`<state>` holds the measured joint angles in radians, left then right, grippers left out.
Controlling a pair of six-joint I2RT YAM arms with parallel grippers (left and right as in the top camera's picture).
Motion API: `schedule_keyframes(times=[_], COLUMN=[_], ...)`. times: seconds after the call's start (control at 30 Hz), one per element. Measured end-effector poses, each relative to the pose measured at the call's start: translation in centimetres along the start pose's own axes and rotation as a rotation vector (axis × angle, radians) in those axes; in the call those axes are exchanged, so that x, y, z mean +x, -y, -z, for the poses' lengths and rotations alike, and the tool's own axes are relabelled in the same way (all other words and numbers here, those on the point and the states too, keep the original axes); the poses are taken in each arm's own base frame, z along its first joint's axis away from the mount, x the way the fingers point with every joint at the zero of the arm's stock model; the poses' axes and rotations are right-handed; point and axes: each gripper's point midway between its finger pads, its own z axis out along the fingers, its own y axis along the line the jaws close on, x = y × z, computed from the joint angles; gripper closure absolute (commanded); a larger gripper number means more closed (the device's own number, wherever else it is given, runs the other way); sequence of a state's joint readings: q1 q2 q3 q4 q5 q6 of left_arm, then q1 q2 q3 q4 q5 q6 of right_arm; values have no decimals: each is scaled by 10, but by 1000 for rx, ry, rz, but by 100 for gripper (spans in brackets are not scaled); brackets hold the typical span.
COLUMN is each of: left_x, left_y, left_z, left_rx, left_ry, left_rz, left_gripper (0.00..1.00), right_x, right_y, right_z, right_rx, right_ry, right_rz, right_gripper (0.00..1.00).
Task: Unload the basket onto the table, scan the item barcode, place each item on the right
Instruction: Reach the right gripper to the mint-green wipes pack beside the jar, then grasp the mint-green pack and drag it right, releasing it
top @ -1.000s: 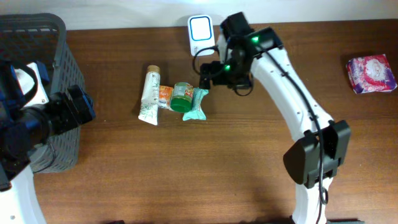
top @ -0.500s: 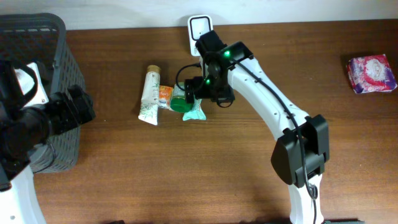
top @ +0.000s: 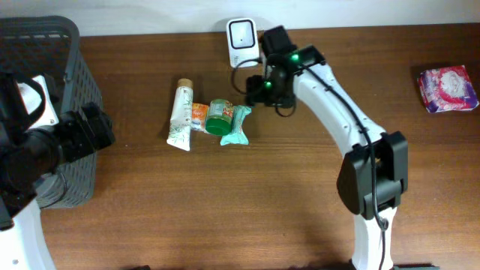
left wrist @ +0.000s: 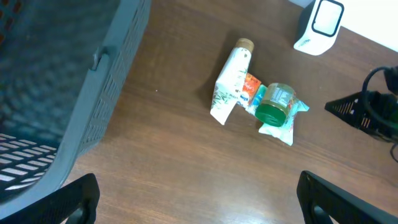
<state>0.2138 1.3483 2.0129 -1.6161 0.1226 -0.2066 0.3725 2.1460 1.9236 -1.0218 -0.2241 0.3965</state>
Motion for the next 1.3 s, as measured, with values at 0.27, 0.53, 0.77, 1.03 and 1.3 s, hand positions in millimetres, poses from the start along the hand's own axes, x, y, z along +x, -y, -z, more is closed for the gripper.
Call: schedule_keyframes(times=[0.27, 0.53, 0.77, 1.03, 1.3], left_x=[0, 0, 0, 0, 0], left_y=[0, 0, 0, 0, 0], left_z=[0, 0, 0, 0, 0], left_rx=[0, 0, 0, 0, 0], left_ry=[0, 0, 0, 0, 0], left_rz=[0, 0, 0, 0, 0], left_gripper=[1, 1, 1, 1, 1], right_x=[33, 55, 62, 75, 83], right_y=[0, -12, -21, -31, 38], right_z=[-69, -83, -86, -94, -62], right_rx=[-213, -352, -359, -364, -132], right_ry=[-56, -112, -124, -159, -231], right_rz=[-64, -94, -61, -24, -117], right_gripper=[32, 39, 52, 96, 96])
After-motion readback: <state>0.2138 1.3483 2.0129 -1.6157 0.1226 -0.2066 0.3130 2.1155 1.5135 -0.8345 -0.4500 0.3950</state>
